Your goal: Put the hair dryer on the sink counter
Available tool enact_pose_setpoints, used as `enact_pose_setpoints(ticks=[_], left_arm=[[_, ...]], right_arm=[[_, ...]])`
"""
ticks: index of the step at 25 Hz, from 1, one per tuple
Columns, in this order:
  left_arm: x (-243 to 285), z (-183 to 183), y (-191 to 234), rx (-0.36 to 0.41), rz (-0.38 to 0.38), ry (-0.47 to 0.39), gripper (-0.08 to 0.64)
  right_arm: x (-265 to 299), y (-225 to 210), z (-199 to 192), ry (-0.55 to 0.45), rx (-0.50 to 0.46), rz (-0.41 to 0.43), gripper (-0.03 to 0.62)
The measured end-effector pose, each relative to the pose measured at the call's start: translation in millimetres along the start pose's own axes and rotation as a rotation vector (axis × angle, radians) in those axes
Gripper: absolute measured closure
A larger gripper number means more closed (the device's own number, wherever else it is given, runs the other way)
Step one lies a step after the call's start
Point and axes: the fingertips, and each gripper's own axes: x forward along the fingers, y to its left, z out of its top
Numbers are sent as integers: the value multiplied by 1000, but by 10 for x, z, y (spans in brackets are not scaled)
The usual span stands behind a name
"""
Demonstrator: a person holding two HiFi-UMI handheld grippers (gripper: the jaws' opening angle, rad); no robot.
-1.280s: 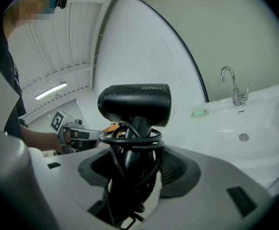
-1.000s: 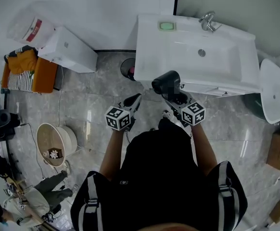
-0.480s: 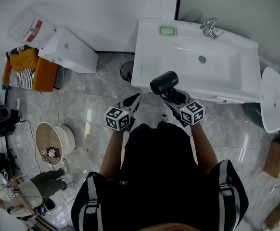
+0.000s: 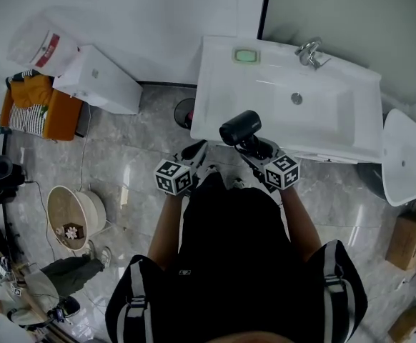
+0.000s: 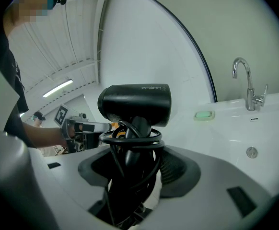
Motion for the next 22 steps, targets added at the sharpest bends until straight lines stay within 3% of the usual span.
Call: enact_pose_setpoints(ticks=[8,22], left_arm=[[225,160,43,14,-28,2,540],[315,207,237,-3,-6,7,540]], right_arm=[[26,-132,60,3,11,-12,290],[194,-276,62,34,22,3,290]])
